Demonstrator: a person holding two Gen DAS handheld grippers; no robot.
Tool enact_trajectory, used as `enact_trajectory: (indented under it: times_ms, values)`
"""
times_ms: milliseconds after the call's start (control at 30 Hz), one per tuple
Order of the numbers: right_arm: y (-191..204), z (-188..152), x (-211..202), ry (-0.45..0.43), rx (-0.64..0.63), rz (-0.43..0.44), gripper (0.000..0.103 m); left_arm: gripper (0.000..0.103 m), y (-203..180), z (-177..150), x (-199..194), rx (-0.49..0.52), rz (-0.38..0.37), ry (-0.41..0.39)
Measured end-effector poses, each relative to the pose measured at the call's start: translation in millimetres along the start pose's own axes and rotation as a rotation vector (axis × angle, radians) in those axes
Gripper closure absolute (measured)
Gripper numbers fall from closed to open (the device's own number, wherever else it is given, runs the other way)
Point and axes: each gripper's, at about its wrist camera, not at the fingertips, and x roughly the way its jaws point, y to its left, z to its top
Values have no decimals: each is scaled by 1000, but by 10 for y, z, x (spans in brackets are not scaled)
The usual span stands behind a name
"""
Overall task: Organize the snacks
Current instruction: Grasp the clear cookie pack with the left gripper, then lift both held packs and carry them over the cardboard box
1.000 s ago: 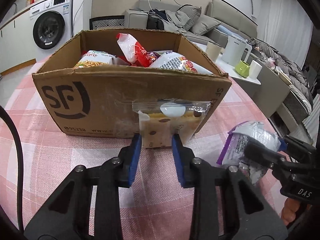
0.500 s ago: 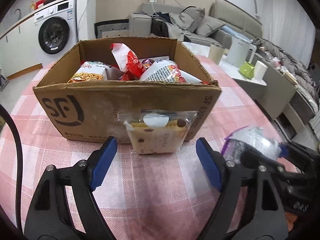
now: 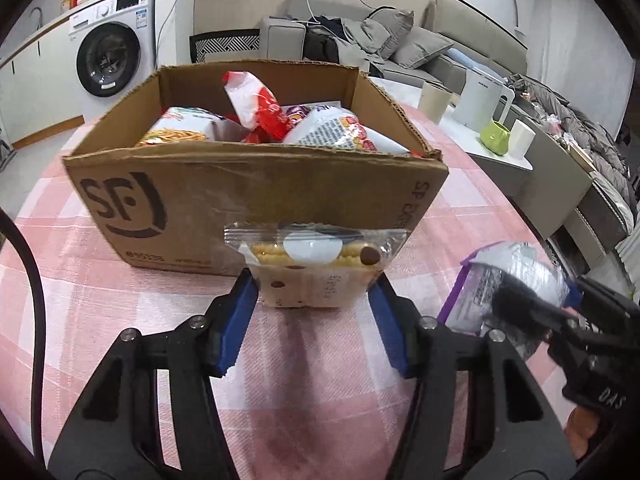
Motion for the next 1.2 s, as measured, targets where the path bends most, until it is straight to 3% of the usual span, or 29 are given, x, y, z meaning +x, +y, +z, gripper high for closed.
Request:
enact_trajectory:
  times_ms: [733, 1200]
  values:
    - [384, 391, -234, -137, -42, 54, 54, 49, 622, 120, -1090, 33, 9, -153]
    - [542, 893, -93, -186, -27, 85, 54, 49, 683, 658, -1277, 61, 24, -197]
